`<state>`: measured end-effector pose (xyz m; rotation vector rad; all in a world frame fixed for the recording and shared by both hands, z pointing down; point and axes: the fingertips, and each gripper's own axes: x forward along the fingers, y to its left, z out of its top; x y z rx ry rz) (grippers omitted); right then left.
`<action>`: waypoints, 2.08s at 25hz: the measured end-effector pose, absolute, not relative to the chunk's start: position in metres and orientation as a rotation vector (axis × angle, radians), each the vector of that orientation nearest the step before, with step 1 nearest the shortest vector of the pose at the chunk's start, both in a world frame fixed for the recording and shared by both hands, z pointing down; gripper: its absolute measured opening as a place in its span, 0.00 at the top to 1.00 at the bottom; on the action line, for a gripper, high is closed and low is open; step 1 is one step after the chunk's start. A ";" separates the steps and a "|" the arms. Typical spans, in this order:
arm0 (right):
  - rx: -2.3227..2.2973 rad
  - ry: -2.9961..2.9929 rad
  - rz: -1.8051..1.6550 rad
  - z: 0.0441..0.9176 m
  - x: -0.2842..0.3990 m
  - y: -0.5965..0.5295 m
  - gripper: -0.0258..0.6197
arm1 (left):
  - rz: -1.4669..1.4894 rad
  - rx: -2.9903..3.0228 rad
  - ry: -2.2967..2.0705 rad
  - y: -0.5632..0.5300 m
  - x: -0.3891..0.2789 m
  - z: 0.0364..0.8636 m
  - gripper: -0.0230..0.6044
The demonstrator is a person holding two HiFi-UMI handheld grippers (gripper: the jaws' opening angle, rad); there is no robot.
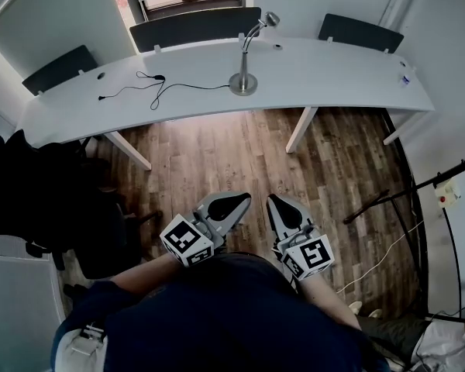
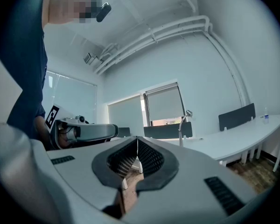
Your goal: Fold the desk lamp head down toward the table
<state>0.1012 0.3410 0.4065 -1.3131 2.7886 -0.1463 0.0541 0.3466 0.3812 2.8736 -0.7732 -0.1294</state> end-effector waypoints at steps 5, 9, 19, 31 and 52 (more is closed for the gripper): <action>-1.306 2.806 -0.165 0.411 0.118 0.329 0.94 | -0.136 2.880 -0.825 0.331 0.058 0.385 0.96; -1.312 2.820 -0.171 0.416 0.113 0.302 0.94 | -0.134 2.892 -0.845 0.299 0.048 0.387 0.96; -1.447 2.775 -0.165 0.409 0.090 0.175 0.94 | -0.152 2.961 -0.755 0.165 0.026 0.377 0.96; -1.570 2.734 -0.125 0.393 0.060 0.067 0.94 | -0.167 2.975 -0.644 0.054 -0.001 0.370 0.95; -1.281 2.881 -0.053 0.396 0.133 -0.076 0.94 | -0.094 2.897 -0.971 -0.089 0.064 0.388 0.96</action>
